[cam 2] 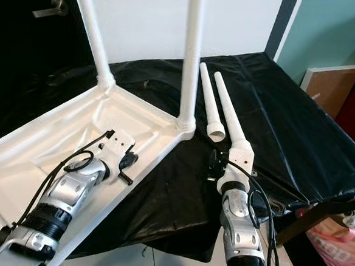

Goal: Building children table

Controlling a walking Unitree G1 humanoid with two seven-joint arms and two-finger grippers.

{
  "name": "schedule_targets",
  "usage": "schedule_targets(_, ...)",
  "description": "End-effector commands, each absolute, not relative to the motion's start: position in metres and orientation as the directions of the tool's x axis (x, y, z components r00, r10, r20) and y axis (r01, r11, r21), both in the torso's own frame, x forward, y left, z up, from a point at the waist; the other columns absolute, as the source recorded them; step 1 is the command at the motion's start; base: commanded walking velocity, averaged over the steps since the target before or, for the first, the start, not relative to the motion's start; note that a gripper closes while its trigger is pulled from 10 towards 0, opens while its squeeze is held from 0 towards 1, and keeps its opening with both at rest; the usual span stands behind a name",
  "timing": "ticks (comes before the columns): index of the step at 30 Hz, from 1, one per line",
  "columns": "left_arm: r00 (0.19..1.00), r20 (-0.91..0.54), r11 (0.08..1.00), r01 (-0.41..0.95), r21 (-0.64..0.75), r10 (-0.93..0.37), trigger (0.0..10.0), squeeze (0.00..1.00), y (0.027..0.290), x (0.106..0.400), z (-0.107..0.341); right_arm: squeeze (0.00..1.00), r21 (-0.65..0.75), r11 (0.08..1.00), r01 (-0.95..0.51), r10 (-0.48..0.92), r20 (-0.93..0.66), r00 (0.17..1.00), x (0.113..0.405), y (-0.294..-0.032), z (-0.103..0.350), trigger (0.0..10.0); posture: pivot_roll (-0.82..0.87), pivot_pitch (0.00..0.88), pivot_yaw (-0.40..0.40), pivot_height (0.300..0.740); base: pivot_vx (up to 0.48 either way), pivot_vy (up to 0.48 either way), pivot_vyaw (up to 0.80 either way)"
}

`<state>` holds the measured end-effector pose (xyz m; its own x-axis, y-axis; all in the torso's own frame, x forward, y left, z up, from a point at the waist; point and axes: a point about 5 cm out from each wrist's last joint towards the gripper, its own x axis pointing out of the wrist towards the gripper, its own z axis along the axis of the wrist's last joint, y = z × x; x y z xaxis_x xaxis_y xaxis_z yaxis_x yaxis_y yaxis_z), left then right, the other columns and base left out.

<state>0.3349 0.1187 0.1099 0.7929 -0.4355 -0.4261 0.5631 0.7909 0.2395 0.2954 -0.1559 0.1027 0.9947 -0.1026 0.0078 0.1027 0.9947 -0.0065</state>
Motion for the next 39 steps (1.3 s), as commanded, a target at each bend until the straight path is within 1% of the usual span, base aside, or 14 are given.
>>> schedule_targets(1,0.953,-0.288,0.892,0.206,0.403,-0.09,2.0,0.0,0.142,0.347,0.118,0.0,-0.018,0.994,0.108,-0.108,-0.017,0.994,0.295,-0.157,0.099,10.0,-0.15,0.0,0.025,0.74,0.0,0.0,0.0)
schedule_targets(2,0.954,-0.284,0.89,0.211,0.404,-0.097,2.4,0.0,0.14,0.35,0.119,0.0,-0.018,0.994,0.109,-0.109,-0.018,0.994,0.295,-0.157,0.099,10.0,-0.15,0.002,0.024,0.74,0.0,0.0,0.0)
schedule_targets(3,0.954,-0.273,0.885,0.228,0.407,-0.12,9.6,0.0,0.136,0.353,0.122,0.0,-0.016,0.994,0.109,-0.11,-0.019,0.994,0.295,-0.156,0.099,10.0,-0.15,0.004,0.024,0.74,0.0,0.0,0.0)
schedule_targets(5,0.954,-0.266,0.881,0.24,0.408,-0.137,9.6,0.0,0.133,0.355,0.125,0.0,-0.016,0.994,0.11,-0.11,-0.02,0.994,0.295,-0.156,0.099,10.0,-0.15,0.006,0.025,0.74,0.0,0.0,0.0)
schedule_targets(6,0.952,-0.261,0.878,0.257,0.404,-0.158,10.0,0.0,0.128,0.356,0.127,0.0,-0.015,0.994,0.109,-0.11,-0.02,0.994,0.295,-0.156,0.099,10.0,-0.15,0.007,0.027,0.74,0.0,0.0,0.0)
schedule_targets(10,0.945,-0.257,0.888,0.288,0.358,-0.203,10.0,0.0,0.121,0.357,0.13,0.0,-0.016,0.994,0.108,-0.109,-0.022,0.994,0.296,-0.156,0.099,10.0,-0.15,0.007,0.027,0.74,0.0,0.0,0.0)
schedule_targets(11,0.935,-0.245,0.895,0.327,0.305,-0.258,10.0,1.0,0.114,0.356,0.134,0.0,-0.014,0.994,0.107,-0.108,-0.027,0.994,0.295,-0.155,0.098,10.0,-0.16,0.016,0.031,0.74,0.0,0.0,0.0)
schedule_targets(14,0.902,-0.236,0.877,0.415,0.245,-0.361,10.0,1.0,0.101,0.353,0.144,0.0,-0.002,0.995,0.097,-0.097,-0.049,0.994,0.295,-0.153,0.096,10.0,-0.16,0.023,0.028,0.74,0.0,0.0,0.0)
schedule_targets(17,0.893,-0.248,0.866,0.433,0.251,-0.375,10.0,1.0,0.099,0.353,0.147,0.0,0.011,0.996,0.09,-0.089,-0.063,0.994,0.295,-0.152,0.095,10.0,-0.16,0.023,0.027,0.74,0.0,0.0,0.0)
schedule_targets(18,0.889,-0.24,0.864,0.443,0.241,-0.389,10.0,0.0,0.099,0.353,0.156,0.0,0.014,0.997,0.073,-0.071,-0.078,0.994,0.295,-0.15,0.093,10.0,-0.16,0.027,0.025,0.74,0.0,0.0,0.0)
schedule_targets(22,0.877,-0.22,0.864,0.468,0.186,-0.427,10.0,0.0,0.101,0.354,0.173,0.0,0.004,1.0,0.007,-0.007,-0.093,0.996,0.296,-0.142,0.092,10.0,-0.16,0.029,0.025,0.74,0.0,0.0,0.0)
schedule_targets(25,0.881,-0.218,0.861,0.462,0.21,-0.42,10.0,0.0,0.104,0.355,0.175,0.0,0.002,1.0,-0.007,0.007,-0.092,0.996,0.296,-0.14,0.093,10.0,-0.16,0.029,0.025,0.74,0.0,0.0,0.0)
schedule_targets(30,0.936,-0.292,0.815,0.321,0.482,-0.196,10.0,0.0,0.164,0.348,0.169,0.0,0.08,0.982,-0.17,0.179,-0.12,0.977,0.296,-0.117,0.096,10.0,-0.15,0.037,0.022,0.74,0.0,0.0,0.0)
schedule_targets(39,0.936,-0.352,0.712,0.241,0.66,0.01,10.0,0.0,0.216,0.329,0.167,0.0,0.072,0.973,-0.221,0.229,-0.123,0.966,0.303,-0.111,0.099,10.0,-0.13,0.041,0.012,0.74,0.0,0.0,0.0)
